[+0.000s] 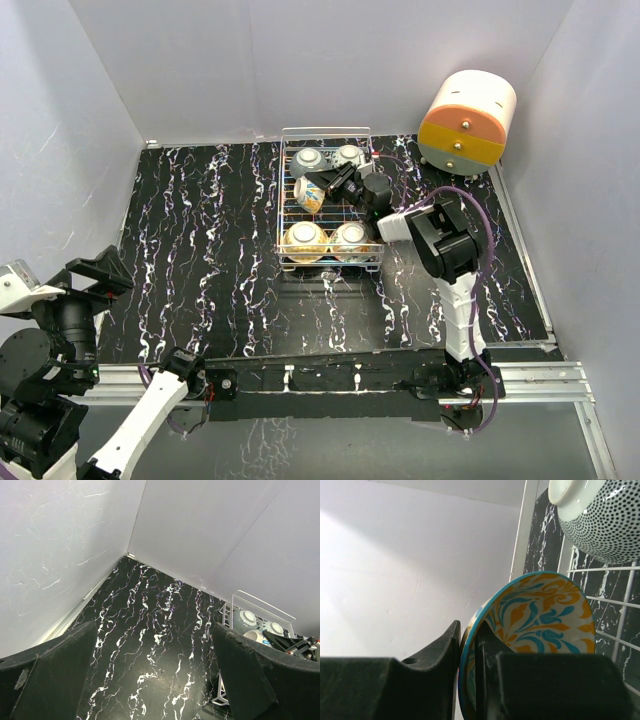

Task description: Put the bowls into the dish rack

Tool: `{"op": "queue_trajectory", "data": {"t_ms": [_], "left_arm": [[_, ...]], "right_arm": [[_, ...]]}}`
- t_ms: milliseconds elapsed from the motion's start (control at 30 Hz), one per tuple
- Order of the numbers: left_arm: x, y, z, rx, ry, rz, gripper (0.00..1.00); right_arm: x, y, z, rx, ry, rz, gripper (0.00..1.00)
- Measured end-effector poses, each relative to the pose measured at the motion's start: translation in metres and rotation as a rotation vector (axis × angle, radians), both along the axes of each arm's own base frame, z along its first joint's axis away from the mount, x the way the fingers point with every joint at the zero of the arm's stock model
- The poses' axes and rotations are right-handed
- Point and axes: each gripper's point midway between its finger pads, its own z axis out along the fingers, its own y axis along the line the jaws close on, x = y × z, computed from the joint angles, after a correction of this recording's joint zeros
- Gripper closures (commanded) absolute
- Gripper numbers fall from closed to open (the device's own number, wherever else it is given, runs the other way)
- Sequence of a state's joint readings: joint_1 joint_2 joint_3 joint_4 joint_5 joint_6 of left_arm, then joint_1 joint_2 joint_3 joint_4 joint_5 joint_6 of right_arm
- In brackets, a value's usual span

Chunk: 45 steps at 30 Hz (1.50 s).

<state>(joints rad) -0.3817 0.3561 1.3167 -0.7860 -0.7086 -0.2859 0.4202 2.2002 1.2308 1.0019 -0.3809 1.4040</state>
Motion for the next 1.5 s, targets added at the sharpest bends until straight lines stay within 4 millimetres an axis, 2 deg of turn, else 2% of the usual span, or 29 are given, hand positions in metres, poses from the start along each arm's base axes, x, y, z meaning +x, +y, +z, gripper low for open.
{"op": "queue_trajectory", "data": {"t_ms": [233, 300, 533, 633, 667, 767, 933, 967, 1000, 1067, 1100, 1133, 1167, 1300, 1367, 1500], "left_arm": [[0.0, 0.0, 0.0, -0.002, -0.001, 0.0, 0.03], [0.0, 0.0, 0.0, -0.002, -0.001, 0.0, 0.03], [0.0, 0.001, 0.0, -0.001, 0.0, 0.006, 0.03], [0.0, 0.001, 0.0, 0.0, 0.0, 0.008, 0.03], [0.0, 0.001, 0.0, 0.001, 0.001, 0.008, 0.03], [0.0, 0.002, 0.0, 0.001, 0.001, 0.009, 0.03], [0.0, 0.002, 0.0, 0.001, 0.001, 0.009, 0.03], [0.0, 0.002, 0.0, 0.0, 0.0, 0.008, 0.03], [0.0, 0.001, 0.0, 0.0, 0.0, 0.008, 0.03], [0.0, 0.001, 0.0, 0.0, 0.0, 0.008, 0.03], [0.0, 0.001, 0.0, 0.0, 0.0, 0.008, 0.03], [0.0, 0.001, 0.0, 0.0, 0.0, 0.007, 0.03], [0.0, 0.001, 0.0, -0.001, 0.0, 0.007, 0.03], [-0.001, 0.002, 0.0, -0.004, -0.003, 0.007, 0.03], [-0.001, 0.002, 0.0, -0.004, -0.003, 0.007, 0.03], [-0.001, 0.002, -0.001, -0.004, -0.002, 0.006, 0.03]], "right_arm": [[-0.001, 0.013, 0.0, 0.057, 0.043, 0.031, 0.87], [-0.002, 0.015, -0.001, 0.06, 0.057, 0.033, 0.83], [0.003, 0.013, -0.005, 0.059, 0.079, 0.003, 0.75], [0.006, 0.011, -0.012, 0.043, 0.103, -0.017, 0.59], [0.006, 0.011, -0.016, 0.037, 0.118, -0.019, 0.57], [0.006, 0.009, -0.035, -0.016, 0.169, -0.032, 0.56], [0.004, 0.004, -0.042, -0.053, 0.191, -0.052, 0.55], [0.004, 0.003, -0.042, -0.058, 0.19, -0.055, 0.51], [0.004, 0.003, -0.041, -0.066, 0.189, -0.058, 0.37], [0.004, 0.001, -0.044, -0.098, 0.193, -0.068, 0.21], [0.004, 0.0, -0.047, -0.119, 0.196, -0.073, 0.03], [0.003, -0.001, -0.052, -0.149, 0.206, -0.076, 0.01], [0.003, -0.002, -0.057, -0.174, 0.221, -0.079, 0.01], [0.009, -0.003, -0.043, -0.247, 0.183, -0.089, 0.01], [0.009, -0.004, -0.043, -0.28, 0.179, -0.093, 0.01], [0.007, -0.01, -0.06, -0.365, 0.204, -0.097, 0.01]]}}
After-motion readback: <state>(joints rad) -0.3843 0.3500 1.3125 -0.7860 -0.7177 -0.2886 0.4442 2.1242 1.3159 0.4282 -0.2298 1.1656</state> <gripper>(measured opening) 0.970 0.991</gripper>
